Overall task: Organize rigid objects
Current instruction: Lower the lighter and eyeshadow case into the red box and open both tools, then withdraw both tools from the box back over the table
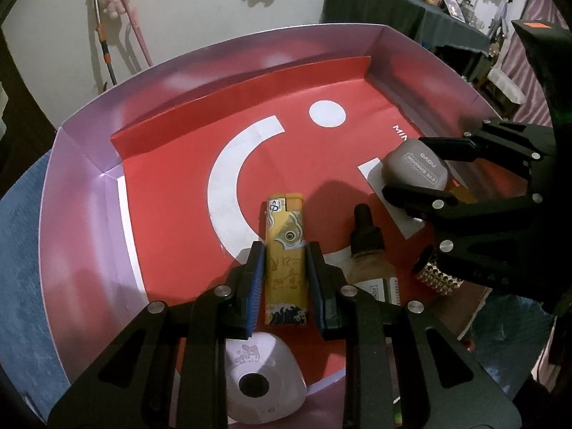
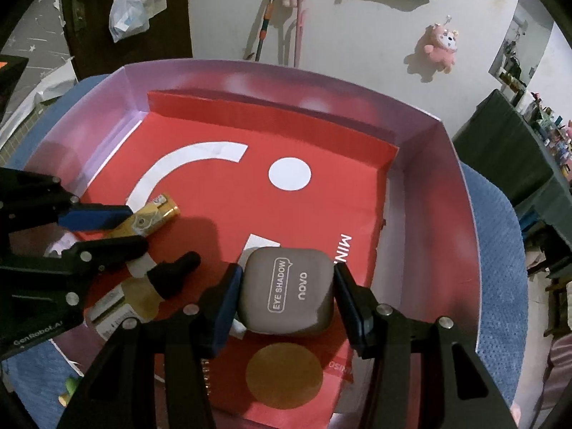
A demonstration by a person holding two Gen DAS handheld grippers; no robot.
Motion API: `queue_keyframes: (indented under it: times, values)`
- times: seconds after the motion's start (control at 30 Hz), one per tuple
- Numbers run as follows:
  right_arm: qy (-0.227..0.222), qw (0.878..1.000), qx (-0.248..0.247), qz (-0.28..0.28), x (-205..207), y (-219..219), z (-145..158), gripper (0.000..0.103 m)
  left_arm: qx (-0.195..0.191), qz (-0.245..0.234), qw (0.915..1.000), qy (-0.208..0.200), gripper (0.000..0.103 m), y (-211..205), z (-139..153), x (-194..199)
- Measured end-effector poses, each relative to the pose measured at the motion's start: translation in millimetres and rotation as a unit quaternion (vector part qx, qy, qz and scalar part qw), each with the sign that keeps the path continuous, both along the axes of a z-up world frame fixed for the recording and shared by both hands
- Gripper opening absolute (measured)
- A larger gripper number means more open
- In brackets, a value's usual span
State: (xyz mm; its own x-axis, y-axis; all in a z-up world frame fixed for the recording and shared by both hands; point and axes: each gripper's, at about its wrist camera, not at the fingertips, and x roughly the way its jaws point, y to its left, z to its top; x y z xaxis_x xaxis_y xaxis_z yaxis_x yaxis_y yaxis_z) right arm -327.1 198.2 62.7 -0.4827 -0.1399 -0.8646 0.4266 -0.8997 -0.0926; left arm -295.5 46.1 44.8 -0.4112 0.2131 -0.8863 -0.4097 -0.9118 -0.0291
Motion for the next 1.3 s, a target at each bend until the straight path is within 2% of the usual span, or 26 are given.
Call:
queue_keyframes:
  times: [0.8, 1.3]
  values:
    - [-0.009, 1.0, -0.011, -0.004, 1, 4, -2, 0.055, 0.01, 0.002, 0.9999, 0.0, 0.023, -4, 1, 2]
    - [-0.002, 1.0, -0.014, -0.005, 1, 3, 5, 0.059, 0.042, 0.008, 0.9991, 0.0, 0.023, -7, 16, 4]
